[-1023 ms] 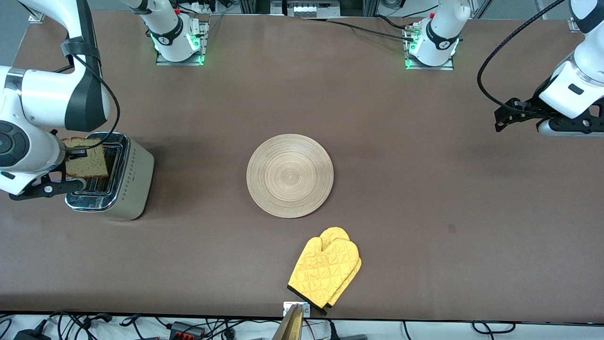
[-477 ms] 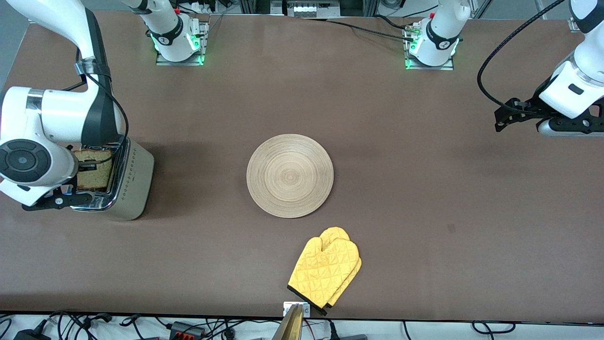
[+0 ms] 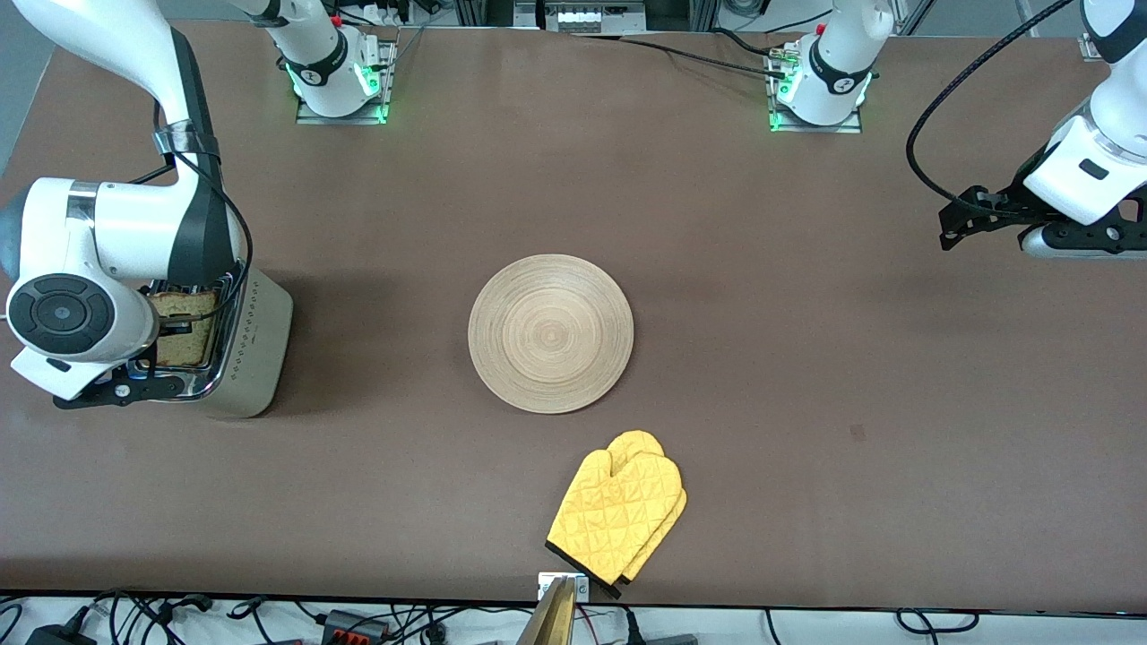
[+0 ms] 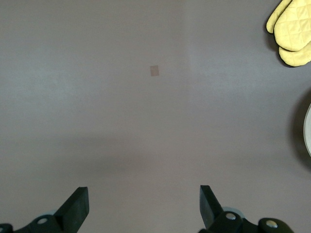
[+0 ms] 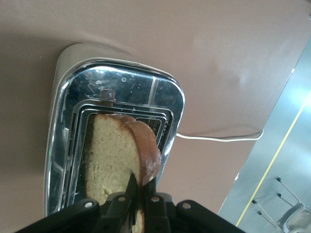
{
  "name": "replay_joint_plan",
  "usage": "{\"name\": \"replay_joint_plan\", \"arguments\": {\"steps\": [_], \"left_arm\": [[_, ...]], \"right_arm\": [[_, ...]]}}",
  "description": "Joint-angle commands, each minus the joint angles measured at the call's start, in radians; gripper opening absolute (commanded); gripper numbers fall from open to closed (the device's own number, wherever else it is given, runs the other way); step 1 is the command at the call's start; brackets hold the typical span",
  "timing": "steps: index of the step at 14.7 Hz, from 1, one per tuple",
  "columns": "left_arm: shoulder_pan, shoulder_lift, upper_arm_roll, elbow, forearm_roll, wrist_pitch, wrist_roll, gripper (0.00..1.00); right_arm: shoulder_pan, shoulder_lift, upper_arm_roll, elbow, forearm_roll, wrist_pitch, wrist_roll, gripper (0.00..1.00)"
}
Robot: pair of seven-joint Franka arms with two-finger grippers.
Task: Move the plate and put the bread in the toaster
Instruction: 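Lower the bread into the toaster slot with the right gripper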
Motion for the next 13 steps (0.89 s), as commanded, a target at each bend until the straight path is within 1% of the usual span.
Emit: {"name": "replay_joint_plan", "arguments": {"steps": [1, 4, 5, 6, 7, 9, 10, 11, 13], "left_arm": [[0.003, -0.001, -0.001, 0.018, -0.012, -0.021, -0.001, 1.0], [0.004, -0.001, -0.001, 0.018, -0.012, -0.021, 0.001, 1.0], [0.003, -0.001, -0.003, 0.018, -0.012, -0.021, -0.001, 1.0], [0.003, -0.001, -0.003, 0.018, -0.012, -0.021, -0.001, 1.0], [0.003, -0.001, -0.003, 0.018, -0.012, -0.021, -0.002, 1.0], [0.003, -0.001, -0.003, 0.018, -0.012, -0.021, -0.002, 1.0], [0.001, -0.001, -0.003, 0.018, -0.012, -0.021, -0.002, 1.0], [0.0, -0.001, -0.003, 0.018, -0.012, -0.021, -0.004, 1.0], [-0.006, -0.002, -0.004, 0.018, -0.012, -0.021, -0.008, 1.0]], "right_arm": [[0.008, 0.015, 0.006, 0.026, -0.006, -0.002, 0.033, 0.07], [0.011, 0.015, 0.008, 0.026, -0.006, -0.002, 0.033, 0.08], [0.011, 0.015, 0.008, 0.026, -0.008, -0.002, 0.033, 0.1], [0.013, 0.015, 0.008, 0.026, -0.009, -0.003, 0.033, 0.21], [0.023, 0.015, 0.008, 0.026, -0.012, -0.009, 0.031, 0.62], [0.027, 0.01, 0.006, 0.026, -0.011, -0.011, 0.022, 0.96], [0.028, 0.005, 0.006, 0.027, -0.011, -0.014, 0.016, 1.0], [0.031, 0.001, 0.006, 0.026, -0.006, -0.017, 0.014, 1.0], [0.036, -0.008, 0.009, 0.034, -0.001, -0.072, 0.014, 1.0]]}}
